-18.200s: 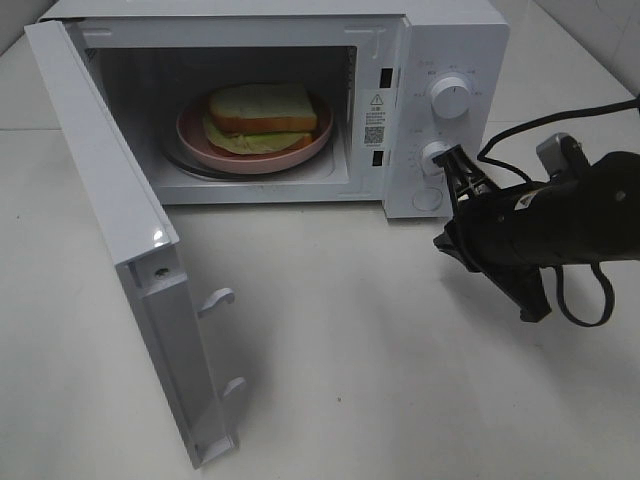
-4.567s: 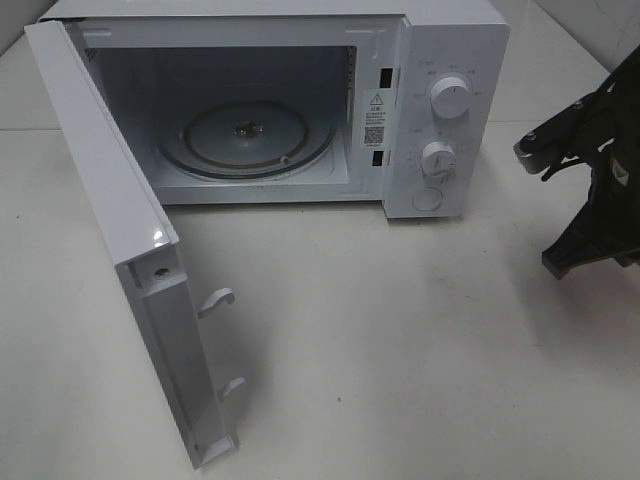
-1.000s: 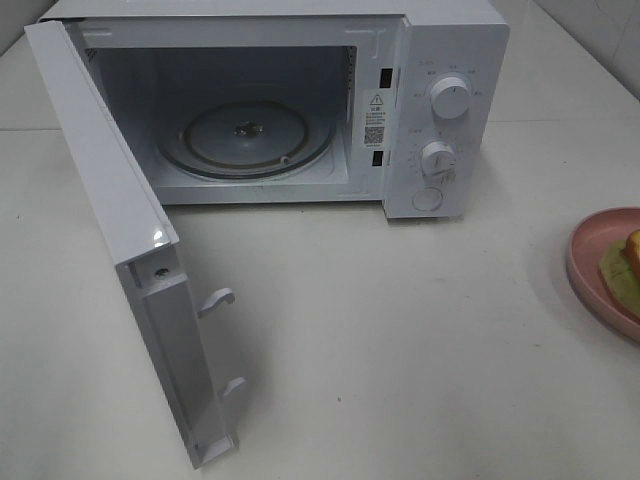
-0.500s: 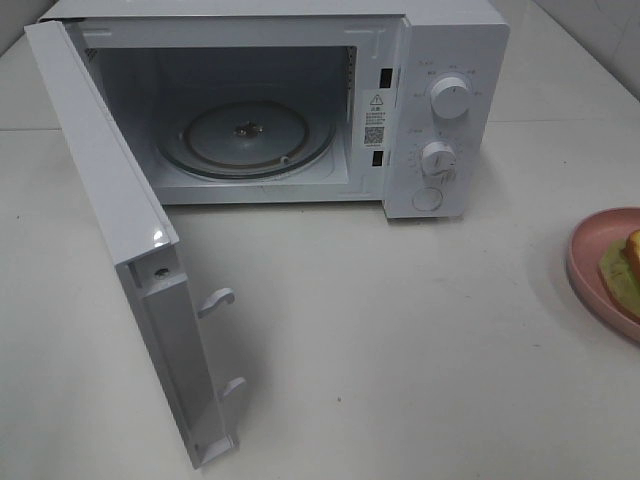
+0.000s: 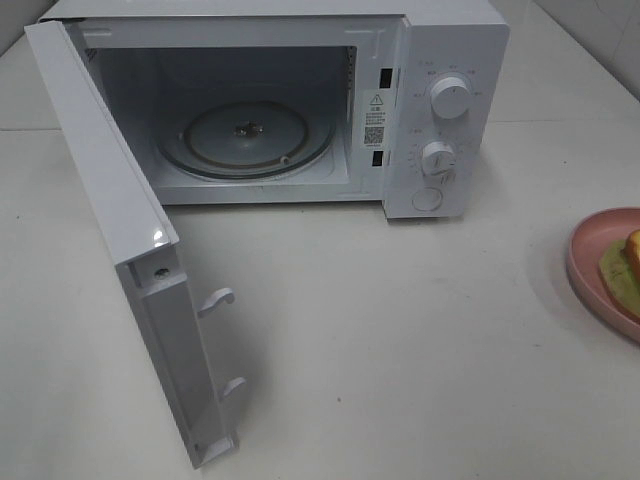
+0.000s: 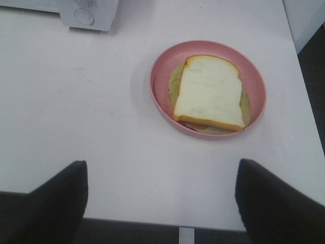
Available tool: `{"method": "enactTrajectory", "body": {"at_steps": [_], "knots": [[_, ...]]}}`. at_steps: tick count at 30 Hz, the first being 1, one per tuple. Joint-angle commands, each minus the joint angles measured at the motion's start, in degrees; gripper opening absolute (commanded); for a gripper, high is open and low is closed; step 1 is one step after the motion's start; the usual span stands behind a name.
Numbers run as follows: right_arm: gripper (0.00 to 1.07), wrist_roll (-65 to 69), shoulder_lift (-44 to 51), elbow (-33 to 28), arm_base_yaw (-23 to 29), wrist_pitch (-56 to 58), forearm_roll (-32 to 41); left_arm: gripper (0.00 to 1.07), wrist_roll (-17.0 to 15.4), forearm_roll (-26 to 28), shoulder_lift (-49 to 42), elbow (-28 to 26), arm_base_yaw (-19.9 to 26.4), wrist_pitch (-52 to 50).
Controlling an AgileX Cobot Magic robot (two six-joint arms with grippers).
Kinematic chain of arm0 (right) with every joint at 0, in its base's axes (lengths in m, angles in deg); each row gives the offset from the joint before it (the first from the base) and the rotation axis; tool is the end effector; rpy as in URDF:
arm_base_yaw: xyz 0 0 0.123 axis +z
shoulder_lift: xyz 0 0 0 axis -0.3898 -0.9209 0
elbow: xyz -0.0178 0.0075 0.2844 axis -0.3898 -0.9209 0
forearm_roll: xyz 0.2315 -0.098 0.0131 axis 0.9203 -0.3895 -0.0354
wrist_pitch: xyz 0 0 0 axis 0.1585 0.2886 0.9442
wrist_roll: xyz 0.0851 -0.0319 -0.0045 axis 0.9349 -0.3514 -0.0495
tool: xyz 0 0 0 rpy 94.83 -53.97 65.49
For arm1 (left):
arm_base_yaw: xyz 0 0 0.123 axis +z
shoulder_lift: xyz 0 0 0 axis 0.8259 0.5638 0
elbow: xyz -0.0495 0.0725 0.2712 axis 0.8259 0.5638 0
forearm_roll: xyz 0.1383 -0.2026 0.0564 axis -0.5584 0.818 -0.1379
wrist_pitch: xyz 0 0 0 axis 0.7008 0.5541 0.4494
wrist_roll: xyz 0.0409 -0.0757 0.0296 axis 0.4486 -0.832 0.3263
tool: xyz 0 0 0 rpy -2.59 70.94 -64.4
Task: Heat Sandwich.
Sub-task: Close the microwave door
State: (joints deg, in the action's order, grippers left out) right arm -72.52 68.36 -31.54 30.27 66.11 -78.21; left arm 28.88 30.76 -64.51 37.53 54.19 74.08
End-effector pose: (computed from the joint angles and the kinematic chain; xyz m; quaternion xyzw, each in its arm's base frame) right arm -0.0015 -0.0111 0.3210 -0.0445 0.8792 -0.0310 0.4734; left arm -0.0085 -0.0050 0.2813 0.0100 0.8504 -0.0415 0.5243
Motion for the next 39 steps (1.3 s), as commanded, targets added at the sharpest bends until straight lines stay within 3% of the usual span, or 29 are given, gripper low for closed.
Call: {"method": "enactTrajectory", "body": {"at_steps": [1, 13, 39], "knots": [[0.76, 0.5, 3.5, -2.8, -2.5, -3.0, 1.5, 0.98, -0.2, 0.1, -0.9, 0.1, 0.2, -0.2], [0.76, 0.6, 11.7, -11.2, -8.8, -11.5, 2.9, 0.98, -0.2, 0.1, -0.9, 0.1, 0.2, -0.2], [0.76, 0.6, 11.7, -11.4, -8.9, -11.6, 3.1, 0.98, -0.2, 0.1, -0.9, 0.1, 0.2, -0.2]]}}
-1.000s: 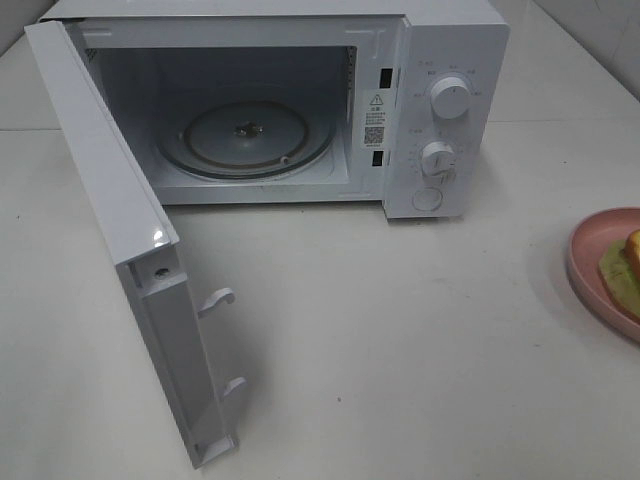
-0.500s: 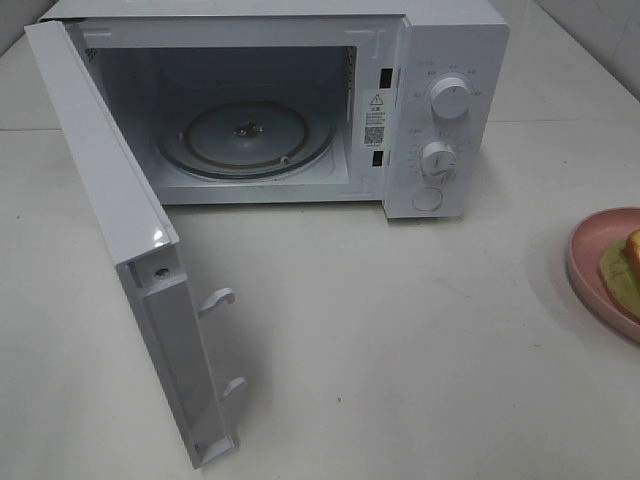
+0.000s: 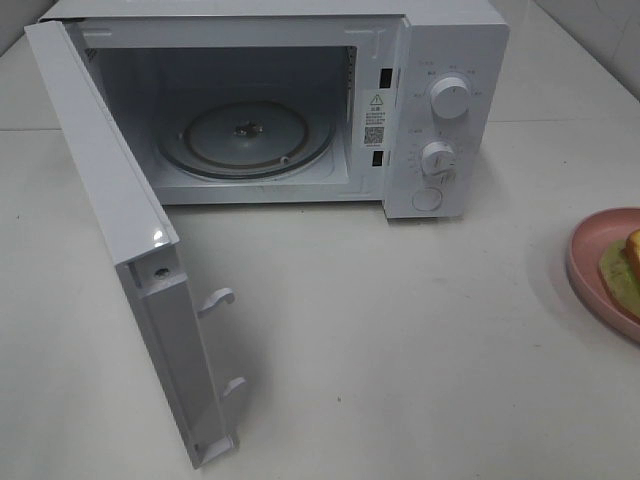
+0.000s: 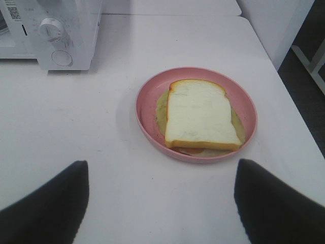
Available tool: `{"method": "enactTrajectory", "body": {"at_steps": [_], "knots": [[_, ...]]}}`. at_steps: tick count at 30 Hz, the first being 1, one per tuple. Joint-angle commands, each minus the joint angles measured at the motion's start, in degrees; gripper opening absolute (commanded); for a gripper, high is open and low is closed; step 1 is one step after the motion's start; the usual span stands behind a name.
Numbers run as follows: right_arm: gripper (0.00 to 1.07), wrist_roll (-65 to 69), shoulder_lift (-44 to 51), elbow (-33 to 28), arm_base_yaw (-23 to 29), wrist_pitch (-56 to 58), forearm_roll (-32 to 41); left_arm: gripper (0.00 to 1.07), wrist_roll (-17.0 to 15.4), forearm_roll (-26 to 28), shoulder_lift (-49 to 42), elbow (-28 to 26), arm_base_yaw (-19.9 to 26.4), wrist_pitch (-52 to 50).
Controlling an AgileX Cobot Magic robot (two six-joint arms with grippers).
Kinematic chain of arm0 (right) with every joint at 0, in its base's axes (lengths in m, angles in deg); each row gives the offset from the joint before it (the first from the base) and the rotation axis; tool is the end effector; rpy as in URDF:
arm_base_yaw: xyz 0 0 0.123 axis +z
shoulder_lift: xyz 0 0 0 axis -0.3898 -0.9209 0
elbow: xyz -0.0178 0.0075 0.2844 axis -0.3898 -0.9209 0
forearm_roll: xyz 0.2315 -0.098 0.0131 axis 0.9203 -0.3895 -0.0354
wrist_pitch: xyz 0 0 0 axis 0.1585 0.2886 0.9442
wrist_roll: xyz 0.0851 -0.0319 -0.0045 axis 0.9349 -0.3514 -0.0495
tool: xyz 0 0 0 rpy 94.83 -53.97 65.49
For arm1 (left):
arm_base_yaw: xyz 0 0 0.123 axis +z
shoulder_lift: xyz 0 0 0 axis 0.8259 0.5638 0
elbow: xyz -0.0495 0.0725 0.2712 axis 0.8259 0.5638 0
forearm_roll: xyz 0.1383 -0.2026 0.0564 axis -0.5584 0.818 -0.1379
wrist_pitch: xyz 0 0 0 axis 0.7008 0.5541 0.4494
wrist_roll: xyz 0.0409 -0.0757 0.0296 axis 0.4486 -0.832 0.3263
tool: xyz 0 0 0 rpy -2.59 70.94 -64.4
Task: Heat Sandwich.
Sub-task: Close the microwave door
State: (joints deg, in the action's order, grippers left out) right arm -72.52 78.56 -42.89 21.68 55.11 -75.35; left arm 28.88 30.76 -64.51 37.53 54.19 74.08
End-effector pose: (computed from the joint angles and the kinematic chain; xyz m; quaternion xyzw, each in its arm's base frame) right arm -0.0031 -0.0059 0.2809 0.0138 0.8376 -0.0423 0.5444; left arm -0.0085 -0.0050 0.2813 0.0100 0.8504 -0.0415 0.5243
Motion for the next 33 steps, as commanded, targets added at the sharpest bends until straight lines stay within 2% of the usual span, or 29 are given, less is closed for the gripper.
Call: {"method": "enactTrajectory", "body": {"at_steps": [1, 33], "knots": [[0.76, 0.6, 1.5, -0.1, -0.3, -0.6, 0.2, 0.98, -0.2, 0.1, -0.9, 0.1, 0.2, -0.2], [0.76, 0.9, 1.5, -0.1, -0.4, -0.6, 0.2, 0.98, -0.2, 0.1, -0.9, 0.1, 0.2, -0.2]]}}
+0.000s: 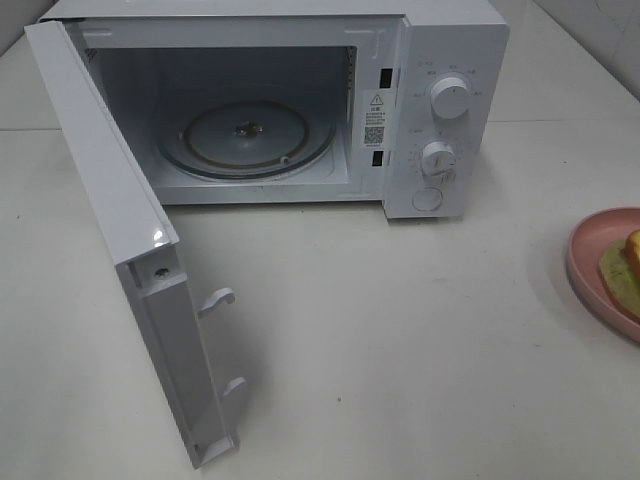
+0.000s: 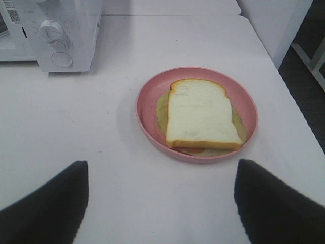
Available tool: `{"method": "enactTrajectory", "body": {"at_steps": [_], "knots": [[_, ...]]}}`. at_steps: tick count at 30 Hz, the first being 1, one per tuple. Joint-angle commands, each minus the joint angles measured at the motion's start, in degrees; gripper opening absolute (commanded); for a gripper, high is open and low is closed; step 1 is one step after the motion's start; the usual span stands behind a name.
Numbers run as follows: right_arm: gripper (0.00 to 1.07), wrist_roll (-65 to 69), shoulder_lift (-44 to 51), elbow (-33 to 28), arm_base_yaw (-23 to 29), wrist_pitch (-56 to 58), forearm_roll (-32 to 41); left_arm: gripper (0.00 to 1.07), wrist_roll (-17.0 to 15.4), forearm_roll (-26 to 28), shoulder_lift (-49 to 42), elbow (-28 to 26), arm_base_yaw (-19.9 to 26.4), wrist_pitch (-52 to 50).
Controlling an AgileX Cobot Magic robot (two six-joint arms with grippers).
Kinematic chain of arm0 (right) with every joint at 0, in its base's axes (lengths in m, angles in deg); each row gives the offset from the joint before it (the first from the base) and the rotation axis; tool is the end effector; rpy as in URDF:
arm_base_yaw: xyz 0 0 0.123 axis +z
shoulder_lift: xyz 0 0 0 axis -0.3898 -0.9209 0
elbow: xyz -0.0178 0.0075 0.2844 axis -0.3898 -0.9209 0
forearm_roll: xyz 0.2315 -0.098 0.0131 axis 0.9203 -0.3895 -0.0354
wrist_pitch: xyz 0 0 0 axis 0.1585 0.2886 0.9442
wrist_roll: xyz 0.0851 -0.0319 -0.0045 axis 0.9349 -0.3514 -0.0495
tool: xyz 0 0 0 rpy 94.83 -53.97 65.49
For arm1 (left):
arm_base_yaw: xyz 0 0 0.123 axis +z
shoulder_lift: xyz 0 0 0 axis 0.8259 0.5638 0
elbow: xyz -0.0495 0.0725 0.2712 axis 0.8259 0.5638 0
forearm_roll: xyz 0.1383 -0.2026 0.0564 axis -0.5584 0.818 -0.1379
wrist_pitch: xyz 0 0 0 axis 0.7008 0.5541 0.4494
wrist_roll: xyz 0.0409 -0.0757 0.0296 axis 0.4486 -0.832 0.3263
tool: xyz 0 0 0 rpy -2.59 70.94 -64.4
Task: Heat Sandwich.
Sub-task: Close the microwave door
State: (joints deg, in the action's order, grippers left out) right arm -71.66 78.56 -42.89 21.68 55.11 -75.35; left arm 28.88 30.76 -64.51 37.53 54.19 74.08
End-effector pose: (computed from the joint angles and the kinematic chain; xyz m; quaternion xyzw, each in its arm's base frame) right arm -0.0031 -0.0059 0.2809 0.0201 0.8375 -0.0382 0.5447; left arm -0.0085 -0.0050 0.2813 0.0100 0.8504 -0.0415 0.5243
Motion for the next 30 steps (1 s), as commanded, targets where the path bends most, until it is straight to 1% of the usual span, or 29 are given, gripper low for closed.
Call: {"method": "enactTrajectory", "body": {"at_steps": [1, 7, 11, 12, 14, 15, 16, 17, 19, 20, 21, 22, 23, 24, 25, 26, 28, 29, 30], "knots": [[0.76, 0.0, 1.5, -0.1, -0.4, -0.6, 0.2, 0.98, -0.2, 0.1, -0.9, 0.1, 0.2, -0.2], [0.76, 0.0, 1.5, -0.1, -0.4, -0.6, 0.2, 0.98, 0.0, -0.5, 0.0, -0.9, 0.2, -1.0], [0.76, 0.0, 1.5, -0.1, -0.4, -0.6, 0.2, 0.95, 0.0, -0.3, 3.2, -2.2, 0.2, -3.2], [0.76, 0.0, 1.5, -0.1, -0.4, -0.6, 0.2, 0.94, 0.0, -0.3, 3.8, -2.2, 0.2, -4.0], [0.76, 0.0, 1.5, -0.1, -0.4, -0.6, 0.2, 0.86, 0.0, -0.3, 6.8, -2.2, 0.2, -6.5], [0.76, 0.0, 1.5, -0.1, -0.4, -0.6, 0.2, 0.86, 0.0, -0.3, 6.8, -2.2, 0.2, -6.5], [0.76, -0.2, 1.5, -0.1, -0.4, -0.6, 0.2, 0.82, 0.0, -0.3, 8.0, -2.2, 0.2, -7.1], [0.76, -0.2, 1.5, -0.1, -0.4, -0.6, 0.2, 0.7, 0.0, -0.3, 10.7, -2.2, 0.2, -8.4], [0.76, -0.2, 1.5, -0.1, -0.4, -0.6, 0.2, 0.57, 0.0, -0.3, 13.1, -2.2, 0.2, -9.8], [0.76, -0.2, 1.5, -0.1, -0.4, -0.6, 0.2, 0.57, 0.0, -0.3, 13.1, -2.2, 0.2, -9.8], [0.76, -0.2, 1.5, -0.1, -0.4, -0.6, 0.2, 0.5, 0.0, -0.3, 14.4, -2.2, 0.2, -10.5], [0.76, -0.2, 1.5, -0.1, -0.4, -0.6, 0.2, 0.37, -0.1, -0.2, 16.7, -2.1, 0.2, -12.3], [0.76, -0.2, 1.5, -0.1, -0.4, -0.6, 0.2, 0.31, -0.1, -0.2, 17.9, -1.8, 0.2, -13.3], [0.76, -0.2, 1.5, -0.1, -0.4, -0.6, 0.2, 0.31, -0.1, -0.2, 17.9, -1.8, 0.2, -13.3], [0.76, -0.2, 1.5, -0.1, -0.4, -0.6, 0.2, 0.26, -0.1, -0.2, 19.1, -1.5, 0.2, -14.7], [0.76, -0.2, 1.5, -0.1, -0.4, -0.6, 0.2, 0.17, -0.2, 0.0, 21.2, -0.5, 0.2, -17.6], [0.76, -0.2, 1.5, -0.1, -0.4, -0.6, 0.2, 0.07, -0.2, 0.1, 23.5, 1.0, 0.2, -21.3], [0.76, -0.2, 1.5, -0.1, -0.4, -0.6, 0.2, 0.07, -0.2, 0.1, 23.5, 1.0, 0.2, -21.3], [0.76, -0.2, 1.5, -0.1, -0.4, -0.6, 0.2, 0.0, -0.2, 0.2, 25.4, 2.3, 0.2, -25.3]]}}
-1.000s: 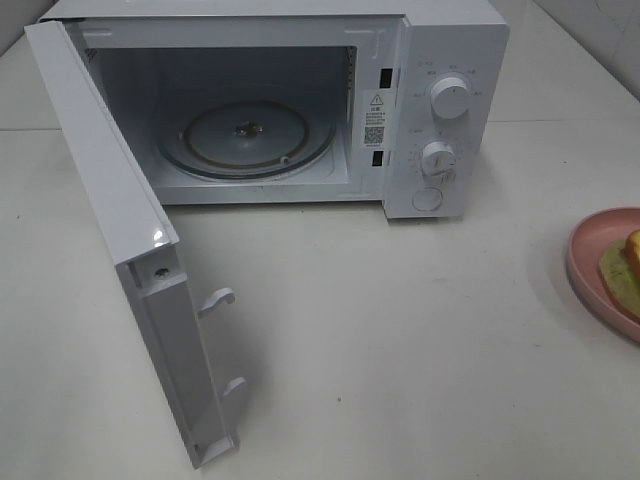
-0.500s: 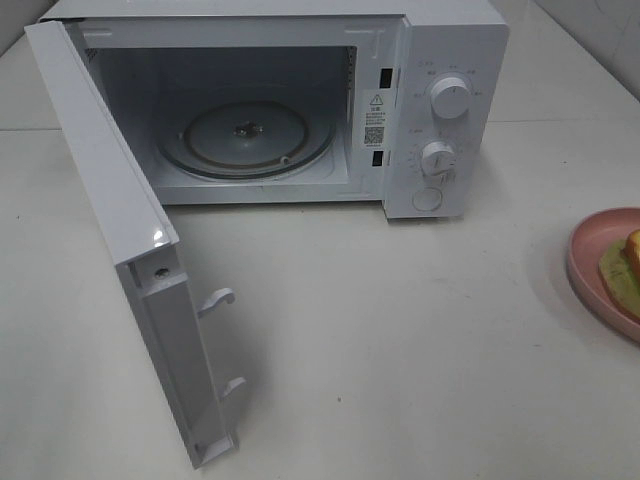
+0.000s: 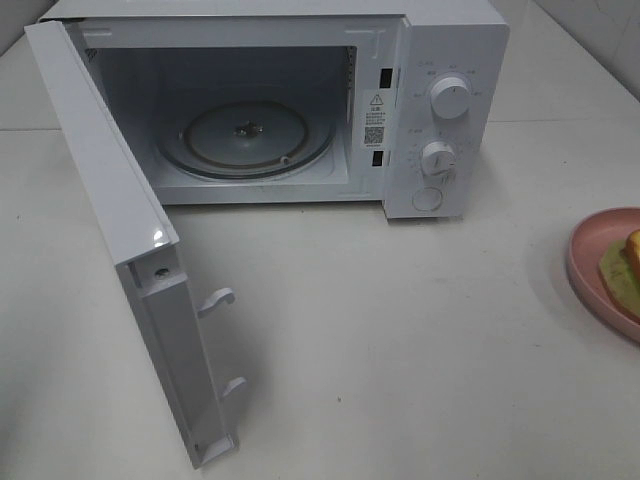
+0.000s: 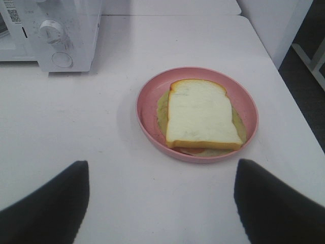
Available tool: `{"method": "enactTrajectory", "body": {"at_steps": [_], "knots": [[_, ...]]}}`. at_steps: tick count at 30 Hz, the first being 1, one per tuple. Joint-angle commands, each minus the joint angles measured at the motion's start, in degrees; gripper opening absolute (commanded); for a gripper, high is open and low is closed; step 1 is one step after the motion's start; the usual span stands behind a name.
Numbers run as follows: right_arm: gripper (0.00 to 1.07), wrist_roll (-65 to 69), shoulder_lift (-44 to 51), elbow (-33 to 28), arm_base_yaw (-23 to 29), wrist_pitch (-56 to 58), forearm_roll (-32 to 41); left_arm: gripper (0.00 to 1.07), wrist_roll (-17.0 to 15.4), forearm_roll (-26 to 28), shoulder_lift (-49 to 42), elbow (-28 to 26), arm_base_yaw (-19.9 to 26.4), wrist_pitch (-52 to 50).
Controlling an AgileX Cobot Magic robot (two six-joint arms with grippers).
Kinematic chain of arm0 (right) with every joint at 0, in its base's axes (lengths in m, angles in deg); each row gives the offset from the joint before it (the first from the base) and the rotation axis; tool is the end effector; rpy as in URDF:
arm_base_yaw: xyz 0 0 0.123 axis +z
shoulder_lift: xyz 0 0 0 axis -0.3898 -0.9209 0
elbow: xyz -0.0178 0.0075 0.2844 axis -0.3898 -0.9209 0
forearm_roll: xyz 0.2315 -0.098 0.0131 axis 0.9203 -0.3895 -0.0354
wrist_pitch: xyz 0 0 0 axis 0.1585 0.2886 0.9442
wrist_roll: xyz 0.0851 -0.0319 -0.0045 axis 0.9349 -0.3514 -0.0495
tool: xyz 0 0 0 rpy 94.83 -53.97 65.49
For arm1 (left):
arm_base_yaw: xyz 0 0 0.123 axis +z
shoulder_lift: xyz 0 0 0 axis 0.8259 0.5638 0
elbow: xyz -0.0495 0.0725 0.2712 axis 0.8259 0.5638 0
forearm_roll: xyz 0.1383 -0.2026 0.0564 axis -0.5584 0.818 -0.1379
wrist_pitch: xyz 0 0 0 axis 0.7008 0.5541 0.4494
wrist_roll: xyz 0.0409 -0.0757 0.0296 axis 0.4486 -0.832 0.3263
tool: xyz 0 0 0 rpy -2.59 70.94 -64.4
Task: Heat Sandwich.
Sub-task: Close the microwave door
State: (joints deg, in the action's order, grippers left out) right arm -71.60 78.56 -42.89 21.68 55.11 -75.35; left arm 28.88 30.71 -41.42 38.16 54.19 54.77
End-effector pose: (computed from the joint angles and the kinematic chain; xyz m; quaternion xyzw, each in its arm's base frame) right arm -0.0031 -0.0059 0.2809 0.0205 0.8375 -0.0379 0.5447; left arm 0.0742 -0.0059 0.2917 -0.0019 0.8701 -0.0389 0.4913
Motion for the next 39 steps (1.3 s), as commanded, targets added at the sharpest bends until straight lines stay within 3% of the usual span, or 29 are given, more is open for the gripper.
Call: {"method": "enactTrajectory", "body": {"at_steps": [1, 8, 9, 15, 17, 21, 26, 31, 34, 36, 39], "knots": [[0.76, -0.3, 1.5, -0.1, -0.4, -0.6, 0.2, 0.0, -0.2, 0.2, 3.2, 2.4, 0.2, -7.8], [0.76, -0.3, 1.5, -0.1, -0.4, -0.6, 0.2, 0.0, 0.0, 0.2, 8.6, 7.6, 0.2, -22.8], [0.76, -0.3, 1.5, -0.1, -0.4, -0.6, 0.2, 0.0, 0.0, 0.2, 10.2, 9.2, 0.2, -29.2], [0.76, -0.3, 1.5, -0.1, -0.4, -0.6, 0.2, 0.0, 0.0, -0.9, 17.5, 13.2, 0.2, -45.9], [0.76, -0.3, 1.5, -0.1, -0.4, -0.6, 0.2, 0.0, 0.0, -0.9, 18.7, 13.5, 0.2, -48.6], [0.76, -0.3, 1.5, -0.1, -0.4, -0.6, 0.2, 0.0, -0.2, -1.1, 29.0, 14.2, 0.1, -64.0], [0.76, -0.3, 1.5, -0.1, -0.4, -0.6, 0.2, 0.0, -0.2, -2.5, 34.4, 14.2, 0.1, -71.3], [0.76, 0.2, 1.5, -0.1, -0.4, -0.6, 0.2, 0.0, -0.8, -8.4, 43.7, 13.8, 0.1, -78.4], [0.76, 0.2, 1.5, -0.1, -0.4, -0.6, 0.2, 0.0, -4.9, -11.5, 48.2, 12.3, 0.1, -80.8], [0.76, 0.2, 1.5, -0.1, -0.4, -0.6, 0.2, 0.0, -5.7, -12.6, 49.3, 12.0, 0.1, -81.3], [0.76, 0.2, 1.5, -0.1, -0.4, -0.6, 0.2, 0.0, -9.1, -18.4, 53.0, 10.6, 0.1, -84.0]]}}
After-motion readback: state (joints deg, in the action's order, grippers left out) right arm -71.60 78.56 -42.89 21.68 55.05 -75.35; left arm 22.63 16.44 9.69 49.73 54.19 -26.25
